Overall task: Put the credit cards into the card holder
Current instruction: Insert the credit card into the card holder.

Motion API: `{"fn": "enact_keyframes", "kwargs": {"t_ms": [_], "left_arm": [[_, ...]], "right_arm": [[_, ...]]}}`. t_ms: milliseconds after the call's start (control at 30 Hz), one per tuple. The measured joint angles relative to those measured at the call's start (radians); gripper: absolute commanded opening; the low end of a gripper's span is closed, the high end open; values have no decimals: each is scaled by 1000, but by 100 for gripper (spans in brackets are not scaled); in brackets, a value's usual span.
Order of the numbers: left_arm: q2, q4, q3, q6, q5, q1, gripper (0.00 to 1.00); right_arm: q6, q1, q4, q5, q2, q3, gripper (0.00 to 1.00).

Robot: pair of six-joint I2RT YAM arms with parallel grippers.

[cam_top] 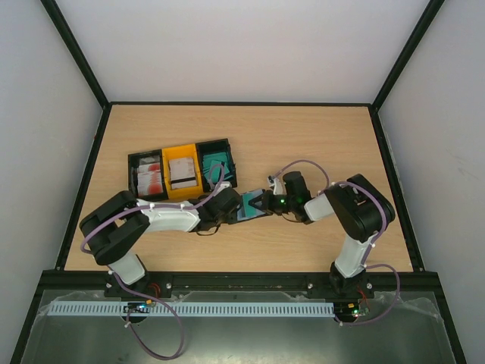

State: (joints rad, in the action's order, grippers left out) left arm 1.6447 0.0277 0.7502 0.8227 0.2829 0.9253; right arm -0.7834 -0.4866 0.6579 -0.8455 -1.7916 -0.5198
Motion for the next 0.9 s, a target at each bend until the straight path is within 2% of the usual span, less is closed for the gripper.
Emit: {"fn": "enact_keyframes", "kwargs": {"t_ms": [167, 233, 400, 700, 767, 900], "left_arm": [[-11, -18, -12, 16, -23, -11, 55], [-11, -21, -13, 16, -24, -11, 53], [-11, -23, -15, 16, -25, -14, 39], [-10, -22, -18, 16, -28, -17, 37], [-10, -22, -18, 16, -28, -17, 37], [-10, -23, -19, 16, -27, -17, 37]], "right_arm": [[25, 0, -48, 1, 0, -19, 7], [35, -1, -68, 5, -2, -27, 11], [56, -12, -105, 8, -13, -59, 11], [80, -52, -163, 48, -21, -109, 12], [83, -56, -172, 56, -18, -113, 17], [84, -76, -203, 89, 10, -119, 38]]}}
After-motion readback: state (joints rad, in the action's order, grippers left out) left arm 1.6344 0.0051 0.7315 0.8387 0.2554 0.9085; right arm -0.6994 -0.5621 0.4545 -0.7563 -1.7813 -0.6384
